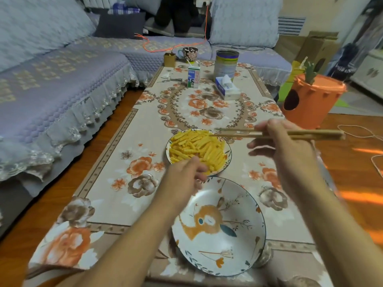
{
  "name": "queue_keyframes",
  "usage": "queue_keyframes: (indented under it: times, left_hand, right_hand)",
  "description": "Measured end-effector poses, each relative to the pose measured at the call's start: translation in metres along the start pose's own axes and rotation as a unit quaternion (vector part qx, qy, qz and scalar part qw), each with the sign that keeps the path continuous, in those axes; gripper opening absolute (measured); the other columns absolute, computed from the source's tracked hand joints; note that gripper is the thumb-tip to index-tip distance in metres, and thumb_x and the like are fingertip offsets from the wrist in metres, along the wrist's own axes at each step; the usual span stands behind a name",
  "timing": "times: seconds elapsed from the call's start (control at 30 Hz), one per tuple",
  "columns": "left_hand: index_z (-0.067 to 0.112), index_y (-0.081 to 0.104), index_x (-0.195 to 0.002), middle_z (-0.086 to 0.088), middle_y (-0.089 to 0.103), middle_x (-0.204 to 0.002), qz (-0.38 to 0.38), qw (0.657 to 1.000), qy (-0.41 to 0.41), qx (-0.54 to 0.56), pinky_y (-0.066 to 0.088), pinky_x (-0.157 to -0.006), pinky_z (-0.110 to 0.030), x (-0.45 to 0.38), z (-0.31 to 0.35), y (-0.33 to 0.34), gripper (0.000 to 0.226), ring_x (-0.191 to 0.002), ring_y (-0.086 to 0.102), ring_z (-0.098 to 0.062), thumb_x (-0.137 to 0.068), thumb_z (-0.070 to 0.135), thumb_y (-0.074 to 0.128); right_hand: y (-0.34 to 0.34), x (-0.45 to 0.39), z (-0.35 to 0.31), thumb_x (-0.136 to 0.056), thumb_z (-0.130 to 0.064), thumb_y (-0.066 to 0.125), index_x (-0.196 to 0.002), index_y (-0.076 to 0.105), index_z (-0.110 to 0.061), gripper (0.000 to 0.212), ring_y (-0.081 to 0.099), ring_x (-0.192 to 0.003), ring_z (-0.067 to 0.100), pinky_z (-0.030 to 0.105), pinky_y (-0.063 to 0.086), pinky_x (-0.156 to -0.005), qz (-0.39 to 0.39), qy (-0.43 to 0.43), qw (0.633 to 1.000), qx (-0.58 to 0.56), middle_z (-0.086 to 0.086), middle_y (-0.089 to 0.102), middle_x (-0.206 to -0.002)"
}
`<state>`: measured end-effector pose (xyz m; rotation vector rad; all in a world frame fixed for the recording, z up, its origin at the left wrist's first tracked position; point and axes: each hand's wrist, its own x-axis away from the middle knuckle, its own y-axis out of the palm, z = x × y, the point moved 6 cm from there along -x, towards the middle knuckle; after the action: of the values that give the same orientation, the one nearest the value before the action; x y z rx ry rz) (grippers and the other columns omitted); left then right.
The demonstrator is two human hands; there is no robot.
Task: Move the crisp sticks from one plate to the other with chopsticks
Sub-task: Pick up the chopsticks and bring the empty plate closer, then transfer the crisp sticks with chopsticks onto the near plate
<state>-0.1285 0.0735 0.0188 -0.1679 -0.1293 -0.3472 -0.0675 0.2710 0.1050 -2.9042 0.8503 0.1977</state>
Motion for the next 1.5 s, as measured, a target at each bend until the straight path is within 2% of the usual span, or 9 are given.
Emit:
queue_keyframes:
  times: [0.1, 0.17, 0.47, 0.67, 0.9, 1.03, 1.17, 1.37, 1.5]
  left_hand:
    - [0.022, 0.068, -0.084, 0.002, 0.068, -0.077, 0.053, 0.957, 0.025, -0.284, 0.051, -0.065, -0.042, -0.01, -0.019, -0.038, 0.03, -0.071, 0.063, -0.022, -0.102, 0.031, 0.045]
    - [0.022, 0.063, -0.084, 0.003, 0.065, -0.077, 0.031, 0.931, 0.002, -0.363, 0.051, -0.069, -0.041, -0.011, -0.035, -0.05, 0.029, -0.074, 0.062, -0.019, -0.102, 0.033, 0.043]
    - [0.022, 0.06, -0.089, -0.001, 0.065, -0.076, -0.102, 0.921, -0.082, -0.368, 0.039, -0.059, -0.03, -0.001, -0.061, -0.037, 0.03, -0.062, 0.054, -0.017, -0.104, 0.033, 0.037]
    - [0.023, 0.061, -0.107, -0.003, 0.068, -0.09, -0.115, 0.905, -0.104, -0.395, 0.043, -0.066, -0.032, -0.002, -0.061, -0.033, 0.026, -0.083, 0.066, -0.022, -0.104, 0.027, 0.035]
    - [0.025, 0.06, -0.103, 0.0, 0.06, -0.074, -0.136, 0.917, -0.12, -0.356, 0.038, -0.058, -0.027, 0.003, -0.056, -0.03, 0.025, -0.062, 0.053, -0.016, -0.101, 0.013, 0.038]
    - [0.021, 0.062, -0.109, -0.018, 0.07, -0.066, -0.159, 0.924, -0.15, -0.313, 0.048, -0.055, -0.032, 0.008, -0.055, -0.034, 0.029, -0.051, 0.059, -0.023, -0.1, 0.009, 0.037]
    - [0.023, 0.062, -0.109, -0.02, 0.074, -0.07, -0.161, 0.924, -0.159, -0.307, 0.061, -0.071, -0.051, 0.008, -0.054, -0.039, 0.029, -0.057, 0.065, -0.027, -0.101, 0.01, 0.037]
    - [0.025, 0.066, -0.105, -0.02, 0.074, -0.07, -0.153, 0.925, -0.159, -0.31, 0.061, -0.071, -0.049, 0.006, -0.053, -0.04, 0.029, -0.06, 0.065, -0.029, -0.102, 0.015, 0.04]
    - [0.009, 0.063, -0.093, -0.02, 0.072, -0.072, -0.109, 0.933, -0.164, -0.301, 0.06, -0.064, -0.045, 0.001, -0.055, -0.052, 0.028, -0.056, 0.06, -0.027, -0.104, 0.014, 0.037]
  right_hand:
    - [0.002, -0.016, 0.006, -0.107, -0.019, 0.05, -0.102, 0.073, -0.008, 0.026, 0.077, -0.081, 0.025, 0.038, 0.065, -0.075, -0.053, -0.011, 0.996, 0.068, 0.012, 0.076, -0.087]
    - [0.007, -0.008, 0.015, -0.107, -0.02, 0.049, -0.098, 0.072, -0.008, 0.028, 0.077, -0.074, 0.026, 0.035, 0.065, -0.068, -0.055, -0.031, 0.995, 0.08, 0.011, 0.075, -0.08]
    - [0.028, -0.006, 0.034, -0.107, -0.03, 0.049, -0.098, 0.073, -0.007, 0.034, 0.076, -0.07, 0.021, 0.047, 0.064, -0.068, -0.085, -0.063, 0.986, 0.131, 0.011, 0.075, -0.079]
    - [0.037, -0.007, 0.043, -0.107, -0.031, 0.048, -0.096, 0.071, -0.004, 0.037, 0.076, -0.069, 0.019, 0.047, 0.063, -0.069, -0.099, -0.073, 0.982, 0.147, 0.012, 0.074, -0.081]
    - [0.022, -0.003, 0.031, -0.097, -0.045, 0.047, -0.093, 0.07, 0.003, 0.053, 0.076, -0.07, 0.031, 0.045, 0.065, -0.068, -0.076, -0.037, 0.996, 0.034, 0.023, 0.073, -0.078]
    - [-0.003, 0.006, 0.026, -0.107, -0.034, 0.043, -0.091, 0.068, 0.009, 0.052, 0.075, -0.064, 0.036, 0.037, 0.064, -0.06, -0.082, 0.006, 0.996, 0.033, 0.025, 0.071, -0.071]
    - [-0.006, 0.014, 0.045, -0.105, -0.036, 0.045, -0.091, 0.07, 0.007, 0.052, 0.075, -0.064, 0.036, 0.036, 0.064, -0.058, -0.103, 0.056, 0.99, 0.083, 0.027, 0.072, -0.073]
    - [-0.015, 0.017, 0.044, -0.105, -0.031, 0.048, -0.093, 0.069, 0.004, 0.043, 0.075, -0.063, 0.033, 0.032, 0.062, -0.056, -0.088, 0.04, 0.991, 0.091, 0.031, 0.07, -0.078]
    - [-0.031, 0.009, 0.035, -0.108, -0.028, 0.045, -0.092, 0.067, 0.001, 0.04, 0.075, -0.066, 0.034, 0.037, 0.065, -0.062, -0.004, 0.017, 0.999, 0.033, 0.027, 0.07, -0.074]
